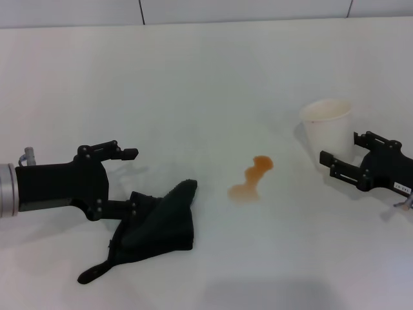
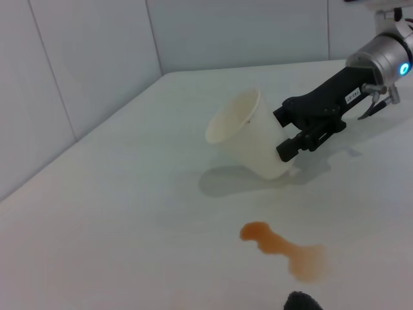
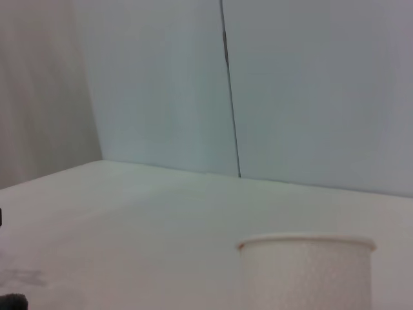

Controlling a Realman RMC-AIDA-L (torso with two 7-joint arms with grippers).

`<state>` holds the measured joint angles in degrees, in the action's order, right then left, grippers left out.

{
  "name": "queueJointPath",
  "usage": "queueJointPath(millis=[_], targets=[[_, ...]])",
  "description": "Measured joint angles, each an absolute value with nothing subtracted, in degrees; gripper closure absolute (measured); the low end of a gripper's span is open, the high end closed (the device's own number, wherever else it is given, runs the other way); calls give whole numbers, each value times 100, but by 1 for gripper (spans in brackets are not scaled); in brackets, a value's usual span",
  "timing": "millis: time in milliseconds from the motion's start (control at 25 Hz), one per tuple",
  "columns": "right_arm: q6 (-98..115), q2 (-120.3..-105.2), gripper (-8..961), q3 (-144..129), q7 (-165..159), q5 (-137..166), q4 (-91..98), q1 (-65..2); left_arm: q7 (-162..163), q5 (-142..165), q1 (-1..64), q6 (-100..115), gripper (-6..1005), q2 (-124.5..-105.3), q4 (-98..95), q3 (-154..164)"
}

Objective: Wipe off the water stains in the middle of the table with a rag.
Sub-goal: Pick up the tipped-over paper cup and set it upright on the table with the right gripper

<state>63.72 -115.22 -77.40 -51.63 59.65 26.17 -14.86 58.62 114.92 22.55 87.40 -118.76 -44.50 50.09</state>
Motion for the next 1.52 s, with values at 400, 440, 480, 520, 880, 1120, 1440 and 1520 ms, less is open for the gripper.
queueJointPath(millis=[400,440,480,520,880,1120,1440,1520], targets=[[6372,-11522,236,-7733,-5143,5951,2591,-1458,5862,11514,2292,8718,190,-11874,-4463,5010],[6373,-11522,237,-7733,-5143,5938,2590,-1453,5865,11533,2308,8718,190,-11873,-4464,5009],[6381,-11522,237,-7733,-5141,5924,2591,-1447,5870,11554,2317,8715,191,-11874,-4463,5009],[6397,-11522,237,-7734,-5139,5912,2590,-1439,5876,11578,2323,8704,191,-11874,-4464,5009],[6424,-11522,236,-7710,-5132,5897,2590,-1416,5892,11629,2350,8657,193,-11883,-4465,5007],[6499,-11522,236,-7674,-5132,5897,2585,-1386,5903,11629,2381,8657,194,-11883,-4463,5000],[6607,-11517,236,-7657,-5139,5893,2660,-1284,5906,11629,2392,8657,195,-11882,-4457,5000],[6609,-11516,236,-7654,-5140,5889,2649,-1279,5907,11628,2392,8657,196,-11882,-4456,5000]])
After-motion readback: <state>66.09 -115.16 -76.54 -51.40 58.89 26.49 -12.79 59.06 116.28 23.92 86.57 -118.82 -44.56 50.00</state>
